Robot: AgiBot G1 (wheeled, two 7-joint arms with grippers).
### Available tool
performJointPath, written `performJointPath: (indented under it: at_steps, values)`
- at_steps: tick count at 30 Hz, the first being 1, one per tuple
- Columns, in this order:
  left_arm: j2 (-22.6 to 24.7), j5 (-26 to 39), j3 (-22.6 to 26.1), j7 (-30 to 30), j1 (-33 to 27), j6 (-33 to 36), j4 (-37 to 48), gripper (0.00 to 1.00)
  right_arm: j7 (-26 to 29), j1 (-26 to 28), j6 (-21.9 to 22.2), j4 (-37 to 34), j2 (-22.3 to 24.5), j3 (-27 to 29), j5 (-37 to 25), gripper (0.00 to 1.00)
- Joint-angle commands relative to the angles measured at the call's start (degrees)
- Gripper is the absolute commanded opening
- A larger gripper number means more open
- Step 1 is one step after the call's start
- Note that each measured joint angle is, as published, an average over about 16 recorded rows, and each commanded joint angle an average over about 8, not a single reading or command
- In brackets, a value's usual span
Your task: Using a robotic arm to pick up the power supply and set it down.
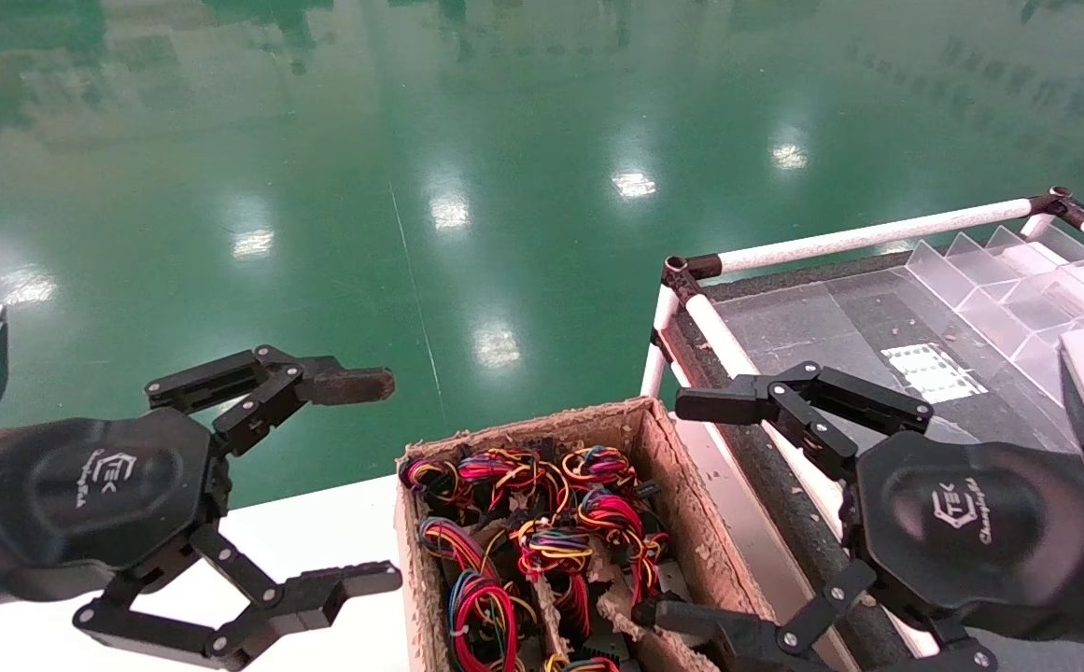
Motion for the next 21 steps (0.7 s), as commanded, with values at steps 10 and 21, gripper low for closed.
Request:
performJointPath:
  at_steps: [10, 21]
  values:
    - [0.00, 0.00, 0.00, 0.00, 0.00, 0.00, 0.00, 1.00, 0.00, 0.00, 0.00, 0.00, 0.00, 0.00, 0.00, 1.00]
    - [0.00, 0.00, 0.00, 0.00, 0.00, 0.00, 0.00, 1.00, 0.00, 0.00, 0.00, 0.00, 0.00, 0.00, 0.00, 1.00]
